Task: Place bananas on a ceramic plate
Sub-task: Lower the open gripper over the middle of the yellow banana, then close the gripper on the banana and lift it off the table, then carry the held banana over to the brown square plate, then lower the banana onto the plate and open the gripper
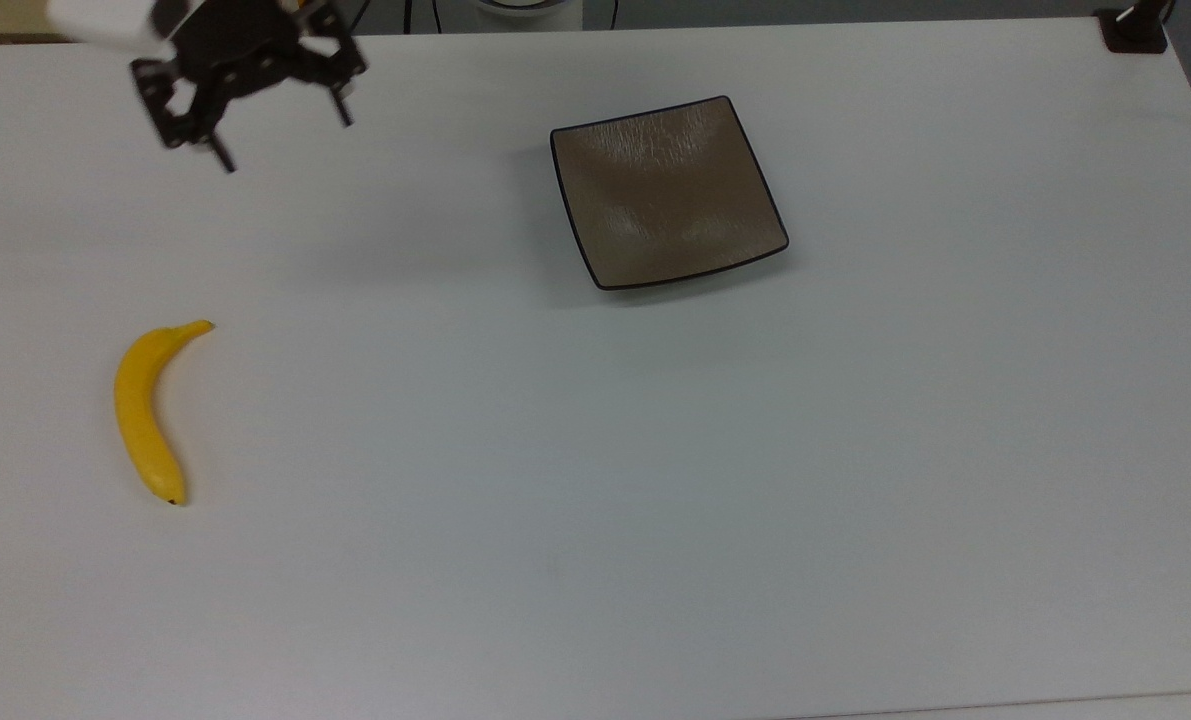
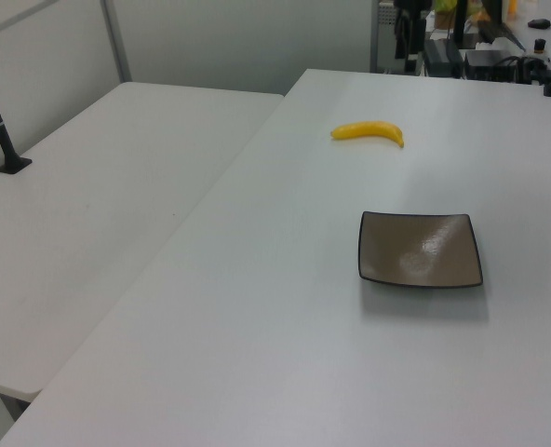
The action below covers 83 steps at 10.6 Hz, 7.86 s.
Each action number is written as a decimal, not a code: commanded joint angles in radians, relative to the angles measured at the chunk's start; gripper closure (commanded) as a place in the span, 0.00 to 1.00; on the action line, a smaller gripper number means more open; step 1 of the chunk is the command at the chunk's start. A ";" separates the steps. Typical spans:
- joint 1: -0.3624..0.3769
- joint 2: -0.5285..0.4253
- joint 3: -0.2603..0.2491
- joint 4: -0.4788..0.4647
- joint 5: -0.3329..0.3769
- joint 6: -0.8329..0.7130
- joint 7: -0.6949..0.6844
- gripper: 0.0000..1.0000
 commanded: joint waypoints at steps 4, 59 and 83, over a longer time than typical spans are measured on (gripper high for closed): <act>-0.028 0.326 -0.122 0.263 -0.028 0.055 -0.012 0.00; 0.492 -0.244 -0.118 -0.591 0.081 0.163 1.009 0.99; 0.527 -0.342 -0.007 -0.914 0.122 0.529 1.132 0.11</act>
